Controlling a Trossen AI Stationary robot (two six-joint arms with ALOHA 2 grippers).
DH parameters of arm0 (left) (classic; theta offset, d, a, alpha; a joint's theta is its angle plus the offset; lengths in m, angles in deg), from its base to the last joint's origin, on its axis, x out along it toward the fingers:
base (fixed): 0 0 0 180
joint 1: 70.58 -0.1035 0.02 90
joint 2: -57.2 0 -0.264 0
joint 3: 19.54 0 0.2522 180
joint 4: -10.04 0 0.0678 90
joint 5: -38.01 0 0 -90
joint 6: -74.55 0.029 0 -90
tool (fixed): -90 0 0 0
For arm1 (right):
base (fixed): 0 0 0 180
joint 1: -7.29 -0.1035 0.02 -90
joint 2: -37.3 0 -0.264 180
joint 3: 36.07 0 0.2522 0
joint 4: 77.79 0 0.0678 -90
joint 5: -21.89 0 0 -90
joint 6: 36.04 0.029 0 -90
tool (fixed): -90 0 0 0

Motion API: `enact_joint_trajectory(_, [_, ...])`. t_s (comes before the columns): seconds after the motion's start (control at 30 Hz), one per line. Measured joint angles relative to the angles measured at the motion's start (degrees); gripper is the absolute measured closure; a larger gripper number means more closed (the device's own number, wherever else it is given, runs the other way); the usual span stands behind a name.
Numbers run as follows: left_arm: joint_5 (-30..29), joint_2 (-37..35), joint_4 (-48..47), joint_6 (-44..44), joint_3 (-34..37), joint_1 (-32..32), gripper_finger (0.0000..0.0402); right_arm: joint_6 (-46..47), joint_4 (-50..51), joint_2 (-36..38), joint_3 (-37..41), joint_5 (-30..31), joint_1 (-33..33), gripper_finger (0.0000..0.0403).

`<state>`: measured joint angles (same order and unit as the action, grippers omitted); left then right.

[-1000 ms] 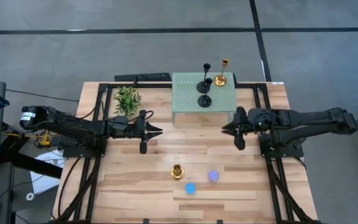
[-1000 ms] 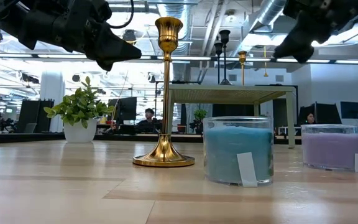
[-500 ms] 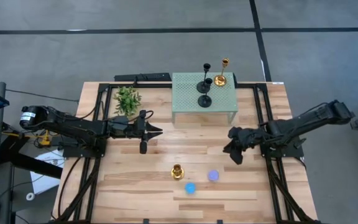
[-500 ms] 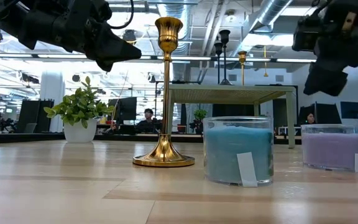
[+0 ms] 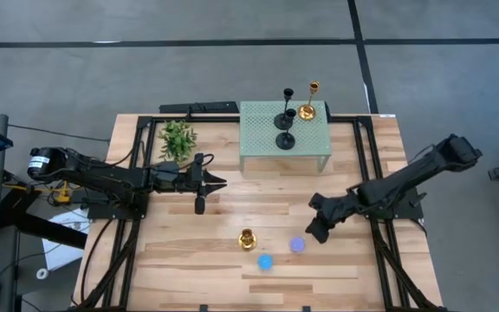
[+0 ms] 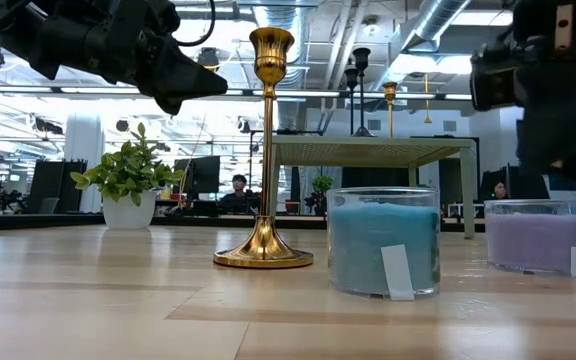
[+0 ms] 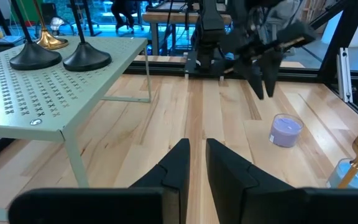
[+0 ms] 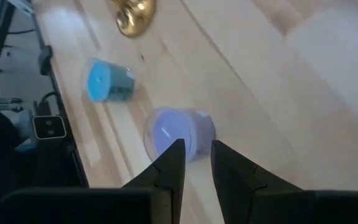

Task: Pick & Place candle stick holders
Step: Put the violet candle on the shelf

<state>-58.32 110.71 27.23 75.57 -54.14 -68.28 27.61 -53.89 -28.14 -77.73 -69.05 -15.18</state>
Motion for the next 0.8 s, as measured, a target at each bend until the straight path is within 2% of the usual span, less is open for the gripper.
enact_joint_trajectory(0.37, [0.0, 0.0, 0.2, 0.0, 0.0, 0.0, 0.0349, 4.5, -0.6, -10.8, -6.9, -0.6, -2.3, 0.0333])
enact_joint_trajectory(0.63, [0.0, 0.0, 0.2, 0.0, 0.0, 0.0, 0.0349, 3.9, 13.1, -15.9, -13.9, 1.0, -2.3, 0.0355])
enact_joint_trajectory(0.8, [0.0, 0.0, 0.2, 0.0, 0.0, 0.0, 0.0349, 3.9, 13.5, -16.6, -15.2, 0.9, -2.3, 0.0371])
